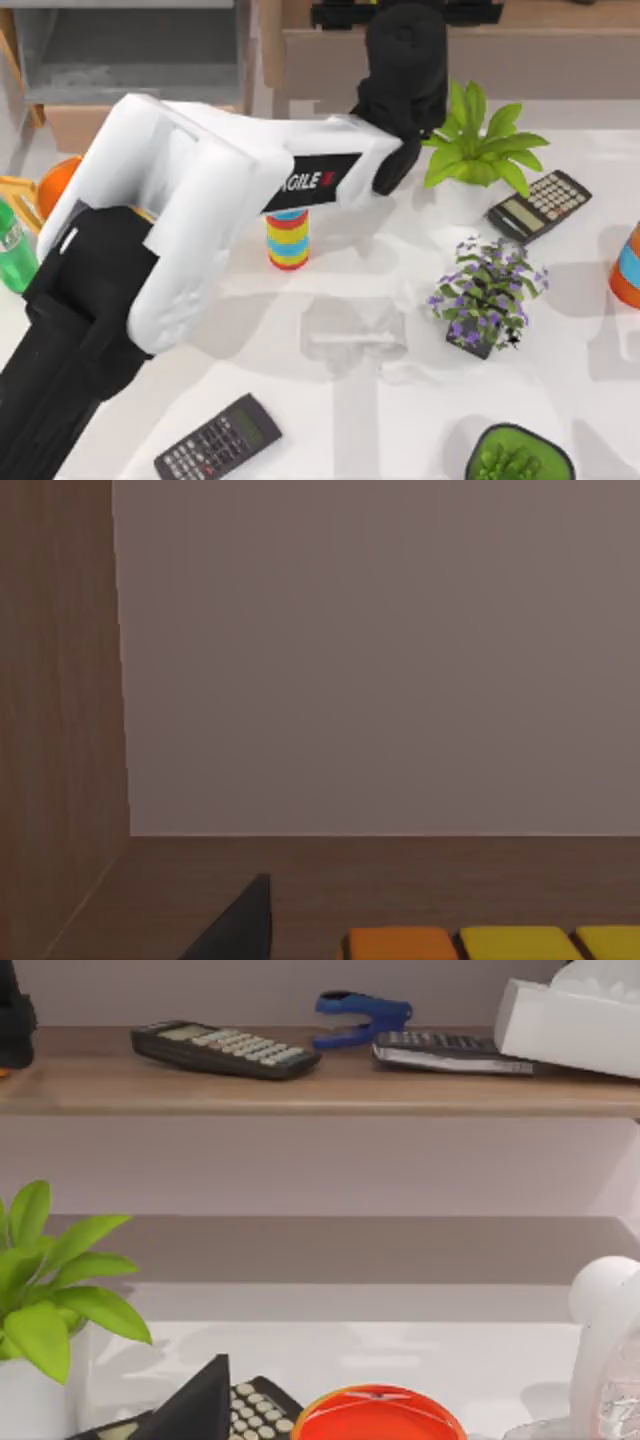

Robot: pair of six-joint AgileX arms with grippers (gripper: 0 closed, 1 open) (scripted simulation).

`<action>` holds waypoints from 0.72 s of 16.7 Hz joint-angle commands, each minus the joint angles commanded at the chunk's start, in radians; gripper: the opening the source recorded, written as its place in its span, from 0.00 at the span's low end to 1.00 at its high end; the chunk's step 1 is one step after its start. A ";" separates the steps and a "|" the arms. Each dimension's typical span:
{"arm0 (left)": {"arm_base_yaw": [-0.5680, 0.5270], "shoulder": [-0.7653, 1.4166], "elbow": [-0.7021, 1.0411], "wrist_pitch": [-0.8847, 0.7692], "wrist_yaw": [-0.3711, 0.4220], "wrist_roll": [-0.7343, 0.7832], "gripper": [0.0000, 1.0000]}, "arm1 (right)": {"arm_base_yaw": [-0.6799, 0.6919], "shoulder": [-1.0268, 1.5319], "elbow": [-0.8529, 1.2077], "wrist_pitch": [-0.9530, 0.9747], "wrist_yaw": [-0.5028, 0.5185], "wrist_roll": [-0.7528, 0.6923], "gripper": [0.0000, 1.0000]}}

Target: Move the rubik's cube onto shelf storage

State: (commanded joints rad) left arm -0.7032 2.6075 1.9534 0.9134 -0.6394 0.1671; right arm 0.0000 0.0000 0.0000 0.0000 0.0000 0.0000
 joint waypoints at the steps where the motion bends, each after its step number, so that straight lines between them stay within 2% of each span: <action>1: 0.000 0.000 0.000 0.000 0.000 0.000 1.00 | 0.000 0.000 0.000 0.000 0.000 0.000 1.00; 8: -0.004 0.000 0.000 0.000 0.000 0.000 1.00 | 0.000 0.000 0.000 0.000 0.000 0.000 1.00; 12: -0.017 -0.069 -0.069 0.047 0.055 0.049 1.00 | 0.000 0.000 0.000 0.000 0.000 0.000 1.00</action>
State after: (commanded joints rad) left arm -0.7205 2.5389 1.8848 0.9601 -0.5849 0.2158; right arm 0.0000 0.0000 0.0000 0.0000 0.0000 0.0000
